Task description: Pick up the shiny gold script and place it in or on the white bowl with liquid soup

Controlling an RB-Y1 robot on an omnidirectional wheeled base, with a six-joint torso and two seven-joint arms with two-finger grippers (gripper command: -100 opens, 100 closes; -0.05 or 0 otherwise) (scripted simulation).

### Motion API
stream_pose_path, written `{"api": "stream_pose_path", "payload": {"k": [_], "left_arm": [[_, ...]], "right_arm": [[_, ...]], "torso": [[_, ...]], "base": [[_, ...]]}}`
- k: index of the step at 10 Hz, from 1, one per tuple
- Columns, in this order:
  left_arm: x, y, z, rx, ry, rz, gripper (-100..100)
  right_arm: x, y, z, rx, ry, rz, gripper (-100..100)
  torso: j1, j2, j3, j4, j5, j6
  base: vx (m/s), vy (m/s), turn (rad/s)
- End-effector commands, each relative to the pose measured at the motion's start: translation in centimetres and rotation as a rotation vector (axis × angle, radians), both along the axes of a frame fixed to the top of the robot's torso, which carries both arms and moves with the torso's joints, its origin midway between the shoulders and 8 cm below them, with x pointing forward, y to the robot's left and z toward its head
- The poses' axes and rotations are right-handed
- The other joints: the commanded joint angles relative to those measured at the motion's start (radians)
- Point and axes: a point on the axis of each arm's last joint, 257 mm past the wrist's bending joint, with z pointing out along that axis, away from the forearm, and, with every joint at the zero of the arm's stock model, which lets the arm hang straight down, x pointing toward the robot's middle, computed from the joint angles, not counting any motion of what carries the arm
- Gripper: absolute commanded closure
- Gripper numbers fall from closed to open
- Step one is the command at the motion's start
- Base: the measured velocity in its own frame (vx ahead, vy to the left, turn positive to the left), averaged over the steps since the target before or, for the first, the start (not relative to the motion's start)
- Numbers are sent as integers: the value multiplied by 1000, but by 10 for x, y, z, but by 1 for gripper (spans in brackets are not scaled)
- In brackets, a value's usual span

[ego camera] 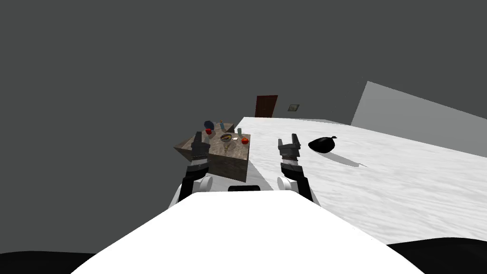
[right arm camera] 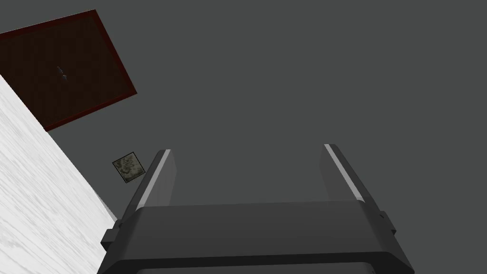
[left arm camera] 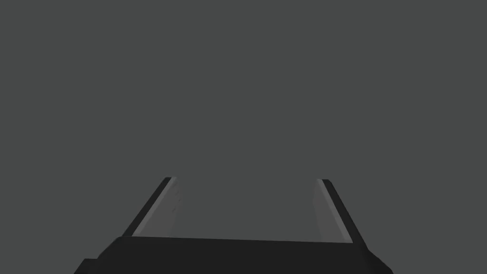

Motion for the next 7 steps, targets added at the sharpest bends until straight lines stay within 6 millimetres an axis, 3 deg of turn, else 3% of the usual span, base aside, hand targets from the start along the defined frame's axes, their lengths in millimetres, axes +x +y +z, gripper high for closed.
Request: {"api": "stream_pose_path", "payload": {"k": [1,7], "left_arm": [[1,-5,-3,33,11,-16,-100],[6,-22,-33,190,90,-87,-100]], "right_arm": [[0,0,0,0,0,0,0],[0,0,0,0,0,0,0]], "torso": [[0,0,0,0,0,0],[3,8,4,2,1,0]], "base": [[-12,20,-57],[-79,41,-105]]}}
